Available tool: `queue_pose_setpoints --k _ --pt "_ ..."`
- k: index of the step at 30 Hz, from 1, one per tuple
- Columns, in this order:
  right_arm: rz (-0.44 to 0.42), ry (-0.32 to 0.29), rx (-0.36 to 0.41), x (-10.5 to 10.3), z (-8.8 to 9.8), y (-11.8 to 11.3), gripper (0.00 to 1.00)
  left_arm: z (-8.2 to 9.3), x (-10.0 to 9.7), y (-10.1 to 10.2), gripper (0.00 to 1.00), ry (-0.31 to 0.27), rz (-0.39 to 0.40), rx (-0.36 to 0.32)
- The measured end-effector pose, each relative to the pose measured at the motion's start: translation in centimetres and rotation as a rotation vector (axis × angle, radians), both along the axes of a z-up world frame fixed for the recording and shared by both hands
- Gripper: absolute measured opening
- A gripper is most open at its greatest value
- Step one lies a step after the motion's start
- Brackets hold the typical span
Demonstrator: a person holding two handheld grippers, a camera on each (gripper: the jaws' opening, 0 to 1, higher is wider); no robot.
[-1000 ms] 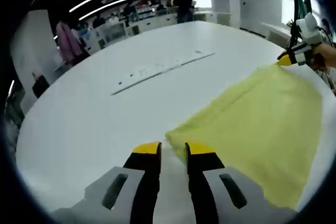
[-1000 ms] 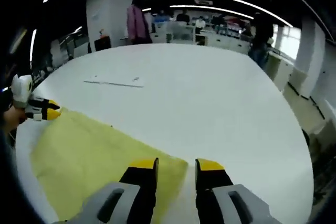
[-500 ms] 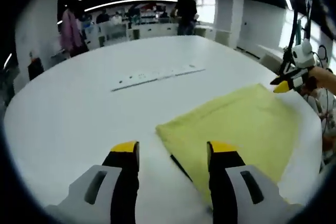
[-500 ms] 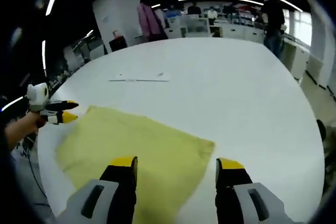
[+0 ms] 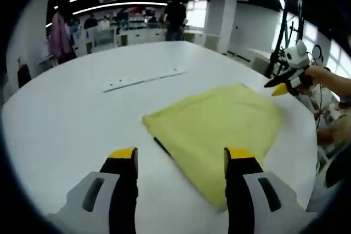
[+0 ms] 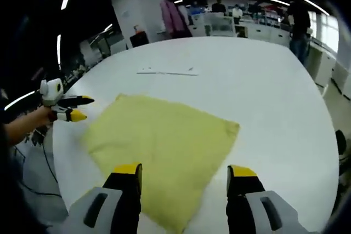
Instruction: Fold the garment on the visible template until the final outline fits inside the template.
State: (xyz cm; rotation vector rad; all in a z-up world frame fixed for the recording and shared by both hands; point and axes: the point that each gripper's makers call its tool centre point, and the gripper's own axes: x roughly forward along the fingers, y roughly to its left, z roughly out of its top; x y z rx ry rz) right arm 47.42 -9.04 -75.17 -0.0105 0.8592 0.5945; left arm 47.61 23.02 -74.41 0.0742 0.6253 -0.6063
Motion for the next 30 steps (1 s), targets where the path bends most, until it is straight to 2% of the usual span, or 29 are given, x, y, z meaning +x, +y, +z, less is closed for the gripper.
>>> queue_pose_setpoints --k 3,5,10,15,21,26,30 --pt "0.008 0.009 0.002 -1.1 -0.2 -0.2 0.59 0.0 -1.2 -0.4 0.60 -0.008 -0.013 -0.012" --pt "0.007 0.025 0.007 -2.0 -0.6 -0.3 0.59 -0.1 -2.1 -0.7 0.59 0.002 -0.014 -0.032" --pt "0.010 0.052 0.020 -4.0 -1.3 -0.6 0.57 -1.0 -4.0 -1.0 0.57 0.024 -0.035 -0.031" --pt "0.004 0.074 0.053 -5.7 -1.8 -0.8 0.51 -1.9 -5.3 -0.8 0.52 0.057 -0.042 -0.032" --pt "0.004 0.083 0.076 -6.9 -2.4 -1.0 0.43 -3.1 -6.7 -0.2 0.36 0.115 -0.019 -0.049" --pt "-0.001 0.085 0.085 -7.4 -3.0 -1.2 0.35 -3.6 -7.1 -0.4 0.33 0.141 0.010 -0.102" --pt "-0.018 0.075 0.098 -7.3 -3.2 -1.5 0.24 -4.0 -7.2 -0.4 0.26 0.159 0.027 -0.120"
